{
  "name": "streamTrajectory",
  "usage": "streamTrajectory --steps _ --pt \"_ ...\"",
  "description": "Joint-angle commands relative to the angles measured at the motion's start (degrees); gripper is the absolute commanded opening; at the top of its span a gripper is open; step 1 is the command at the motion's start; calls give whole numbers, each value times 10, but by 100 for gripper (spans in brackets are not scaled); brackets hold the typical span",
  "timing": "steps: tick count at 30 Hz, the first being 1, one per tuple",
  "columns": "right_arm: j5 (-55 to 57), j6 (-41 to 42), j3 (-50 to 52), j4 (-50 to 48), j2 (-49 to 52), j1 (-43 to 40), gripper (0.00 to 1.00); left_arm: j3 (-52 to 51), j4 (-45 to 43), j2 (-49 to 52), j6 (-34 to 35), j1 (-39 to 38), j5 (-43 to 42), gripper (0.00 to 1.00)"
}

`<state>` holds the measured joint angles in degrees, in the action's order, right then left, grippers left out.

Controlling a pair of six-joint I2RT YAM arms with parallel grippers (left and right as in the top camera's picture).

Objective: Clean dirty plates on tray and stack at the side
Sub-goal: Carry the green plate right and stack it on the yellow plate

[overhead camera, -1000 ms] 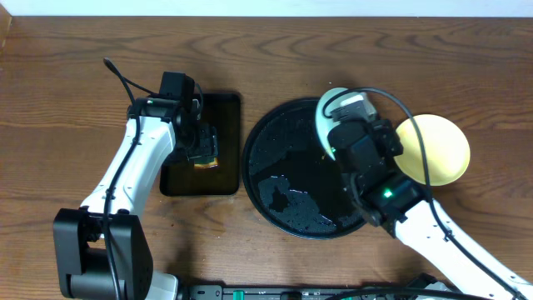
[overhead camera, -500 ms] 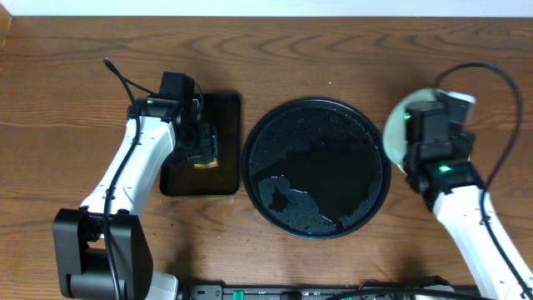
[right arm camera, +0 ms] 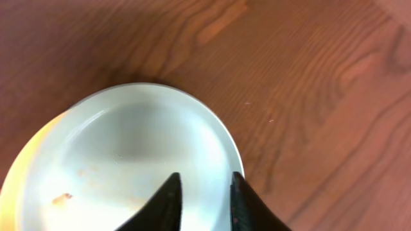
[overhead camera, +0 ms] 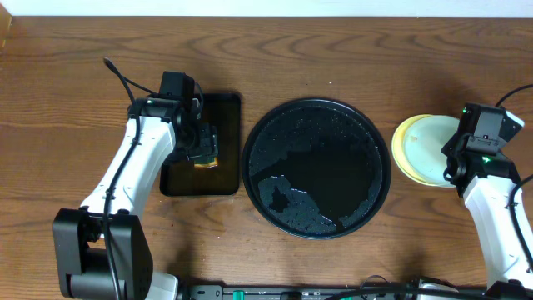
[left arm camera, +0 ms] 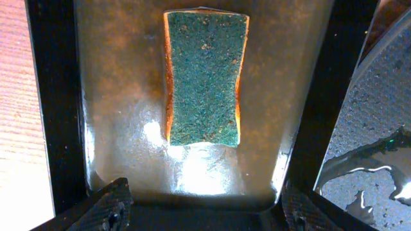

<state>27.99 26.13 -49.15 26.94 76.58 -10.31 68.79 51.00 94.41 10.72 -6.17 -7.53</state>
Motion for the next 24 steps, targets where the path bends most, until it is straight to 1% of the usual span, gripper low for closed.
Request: streamTrajectory --steps 1,2,3,4,5,7,9,12,13,14,15,18,20,24 --pt "-62 6 -1 -5 4 -5 34 -5 2 0 5 -2 1 76" --pt "-90 -2 -1 -5 4 -5 34 -5 2 0 5 -2 1 76" --pt "-144 -18 -1 -2 4 -5 36 -5 2 0 5 -2 1 76" --pt "-226 -43 -1 3 4 -5 39 -5 2 0 5 -2 1 77" --pt "-272 -62 -1 3 4 -4 41 -5 2 0 5 -2 1 77" --pt "-379 -123 -1 3 4 0 44 -5 1 0 -2 -2 0 80" --pt "-463 -173 -1 3 4 8 49 -5 1 0 -19 -3 -6 81" --pt "-496 -195 -1 24 4 25 55 -5 4 0 -25 -9 -10 82" --pt "-489 -196 -1 37 4 32 62 -5 8 0 -25 -12 -10 82" --pt "-472 -195 -1 61 4 40 86 -5 25 0 -25 -17 -10 85" --pt "-454 -191 -1 76 4 44 99 -5 37 0 -25 -18 -10 88" --pt "-397 -155 -1 129 4 51 99 -5 87 0 -19 -19 -10 89" --pt "-398 -155 -1 164 4 59 99 -5 129 0 -5 -19 -10 89" --pt "-398 -158 -1 205 0 77 99 -5 166 -6 -3 -19 -10 89"
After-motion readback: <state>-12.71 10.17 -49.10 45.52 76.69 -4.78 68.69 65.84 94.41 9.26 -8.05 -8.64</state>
